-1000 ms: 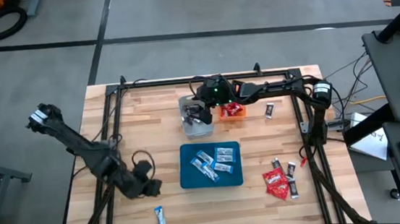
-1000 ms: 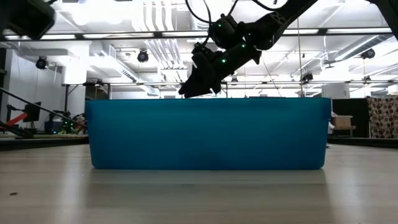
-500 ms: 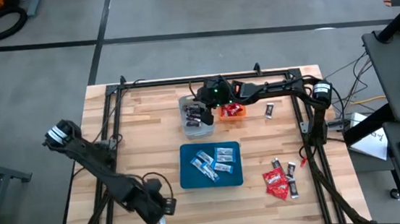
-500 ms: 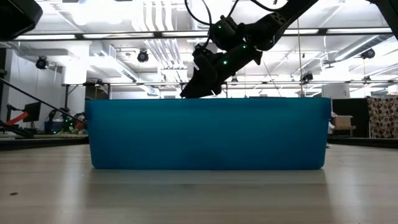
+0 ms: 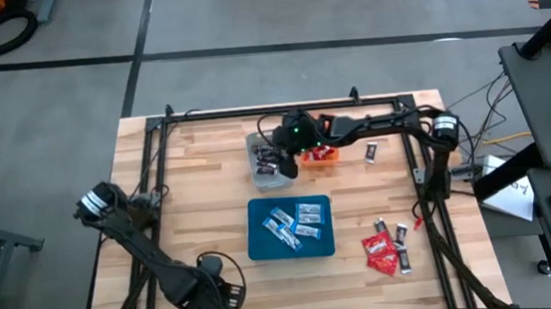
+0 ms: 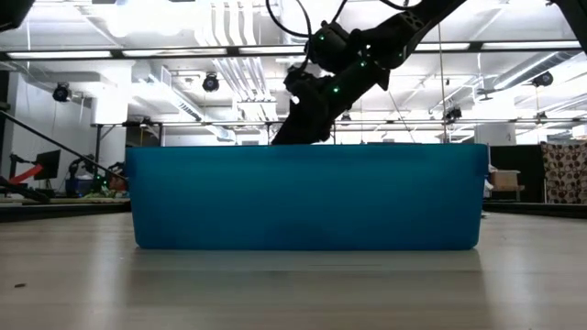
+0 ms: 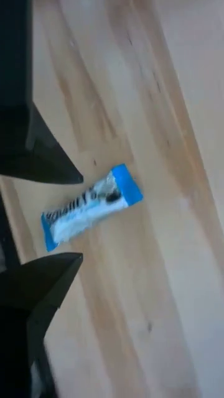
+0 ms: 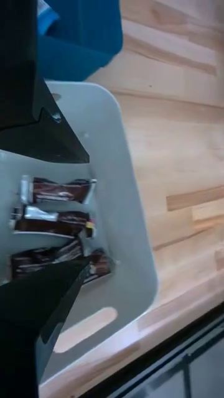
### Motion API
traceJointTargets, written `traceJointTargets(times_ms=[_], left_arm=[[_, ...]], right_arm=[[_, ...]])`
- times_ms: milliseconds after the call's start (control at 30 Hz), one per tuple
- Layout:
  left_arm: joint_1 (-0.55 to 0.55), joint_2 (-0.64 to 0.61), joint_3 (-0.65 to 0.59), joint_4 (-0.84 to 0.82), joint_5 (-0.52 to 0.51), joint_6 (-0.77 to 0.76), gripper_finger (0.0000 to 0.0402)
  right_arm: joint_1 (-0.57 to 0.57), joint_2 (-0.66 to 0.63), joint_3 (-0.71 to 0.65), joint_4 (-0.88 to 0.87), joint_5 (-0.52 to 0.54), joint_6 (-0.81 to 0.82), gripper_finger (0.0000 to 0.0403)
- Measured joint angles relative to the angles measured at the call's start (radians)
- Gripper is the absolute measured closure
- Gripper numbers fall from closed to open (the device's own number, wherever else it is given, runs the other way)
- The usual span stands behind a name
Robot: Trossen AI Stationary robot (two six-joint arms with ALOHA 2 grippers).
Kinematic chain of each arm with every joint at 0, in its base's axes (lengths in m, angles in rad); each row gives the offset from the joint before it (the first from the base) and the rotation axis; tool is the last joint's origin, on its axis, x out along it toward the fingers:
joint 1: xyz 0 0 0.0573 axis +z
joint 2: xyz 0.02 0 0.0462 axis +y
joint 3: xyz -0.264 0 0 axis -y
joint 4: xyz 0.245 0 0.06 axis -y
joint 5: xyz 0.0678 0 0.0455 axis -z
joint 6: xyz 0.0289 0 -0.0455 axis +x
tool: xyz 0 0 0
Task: Sort candy
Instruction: Put the white chocolate bar into the blue bin
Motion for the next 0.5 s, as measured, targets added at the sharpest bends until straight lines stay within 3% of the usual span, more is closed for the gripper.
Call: traceJointTargets(times_ms=[233, 500], left_arm=[[-0.005, 0.033, -0.015, 0.0, 0.0, -0.049, 0.017], [-0.007, 0.079, -0.017, 0.002, 0.031, -0.048, 0.0162]], right_arm=[[0.001, -0.036, -0.003, -0.058, 0.004, 0.006, 0.0147], [0.002, -0.043, -0.006, -0.059, 0.003, 0.013, 0.0147]])
